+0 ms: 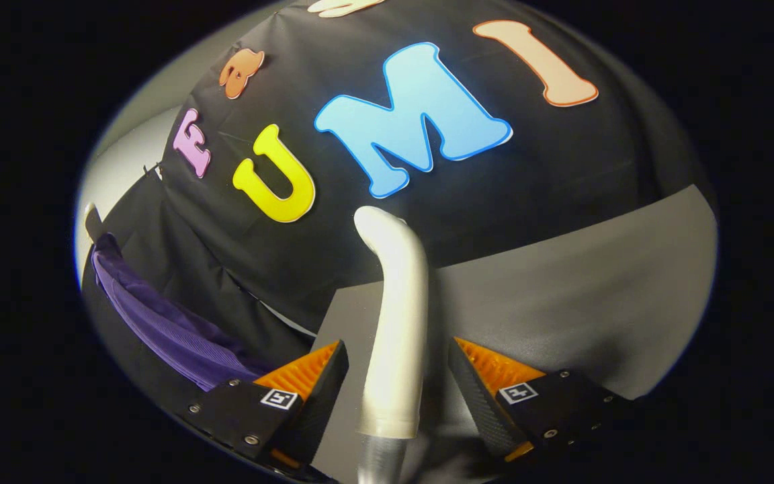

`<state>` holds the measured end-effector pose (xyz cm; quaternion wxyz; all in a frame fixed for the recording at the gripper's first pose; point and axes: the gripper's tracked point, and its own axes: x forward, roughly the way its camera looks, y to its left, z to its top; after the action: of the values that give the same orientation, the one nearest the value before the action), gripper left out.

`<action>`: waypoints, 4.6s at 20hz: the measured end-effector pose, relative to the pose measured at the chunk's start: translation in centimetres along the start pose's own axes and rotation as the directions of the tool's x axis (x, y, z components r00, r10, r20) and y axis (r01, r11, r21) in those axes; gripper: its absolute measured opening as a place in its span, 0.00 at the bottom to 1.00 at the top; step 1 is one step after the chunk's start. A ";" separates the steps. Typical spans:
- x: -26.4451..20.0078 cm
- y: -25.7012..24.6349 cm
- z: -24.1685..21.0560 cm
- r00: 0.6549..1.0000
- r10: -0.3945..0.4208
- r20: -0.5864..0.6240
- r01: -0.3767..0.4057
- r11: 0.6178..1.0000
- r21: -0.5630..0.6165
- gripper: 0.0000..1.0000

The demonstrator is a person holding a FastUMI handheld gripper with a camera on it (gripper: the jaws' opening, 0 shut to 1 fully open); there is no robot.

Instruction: Iron the clothes twice with a garment steamer, once on the left side and once on the right side.

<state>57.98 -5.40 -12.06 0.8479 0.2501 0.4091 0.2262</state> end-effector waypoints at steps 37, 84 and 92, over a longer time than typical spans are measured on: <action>-20.0 17.8 -23.0 0.880 -0.003 0.476 0.141 0.957 -0.254 0.40; -11.9 40.4 -16.3 0.760 0.279 0.587 0.015 0.895 -0.445 0.39; -11.1 38.9 -20.3 0.785 0.271 0.557 0.091 0.839 -0.537 0.39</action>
<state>28.37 23.04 7.10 0.9564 0.0823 0.0185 0.2797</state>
